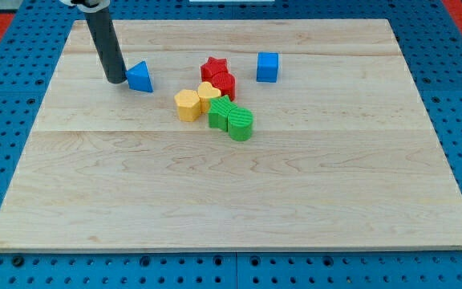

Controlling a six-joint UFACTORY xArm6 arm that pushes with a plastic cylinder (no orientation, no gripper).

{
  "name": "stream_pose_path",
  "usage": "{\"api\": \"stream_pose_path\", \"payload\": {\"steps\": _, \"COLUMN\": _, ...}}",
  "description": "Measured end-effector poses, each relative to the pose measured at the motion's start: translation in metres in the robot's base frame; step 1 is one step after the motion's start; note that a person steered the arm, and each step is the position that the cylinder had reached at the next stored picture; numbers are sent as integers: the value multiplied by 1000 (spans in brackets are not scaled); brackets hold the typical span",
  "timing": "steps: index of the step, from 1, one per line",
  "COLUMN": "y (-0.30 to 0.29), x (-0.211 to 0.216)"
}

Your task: Slide the blue triangle closer to the red star

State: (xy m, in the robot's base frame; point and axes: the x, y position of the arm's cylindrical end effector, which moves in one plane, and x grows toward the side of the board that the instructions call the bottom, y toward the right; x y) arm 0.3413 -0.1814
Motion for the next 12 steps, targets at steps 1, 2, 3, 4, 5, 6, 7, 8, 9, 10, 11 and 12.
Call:
{"api": "stream_pose_path", "payload": {"steps": 1, "y": 6, "x": 3}}
{"api": "stream_pose_path", "payload": {"steps": 2, "y": 10, "x": 3}}
{"api": "stream_pose_path", "payload": {"steps": 3, "y": 0, "x": 2}}
{"api": "stream_pose_path", "payload": {"steps": 4, "y": 17, "x": 2}}
{"api": "stream_pose_path", "payload": {"steps": 5, "y": 41, "x": -9}}
{"api": "stream_pose_path", "payload": {"steps": 6, "y": 63, "x": -15}}
{"api": "stream_pose_path", "payload": {"steps": 7, "y": 81, "x": -15}}
{"api": "stream_pose_path", "payload": {"steps": 8, "y": 89, "x": -15}}
{"api": "stream_pose_path", "payload": {"steps": 9, "y": 89, "x": -4}}
{"api": "stream_pose_path", "payload": {"steps": 10, "y": 94, "x": 8}}
{"api": "stream_pose_path", "payload": {"steps": 11, "y": 94, "x": 10}}
{"api": "stream_pose_path", "payload": {"steps": 12, "y": 78, "x": 6}}
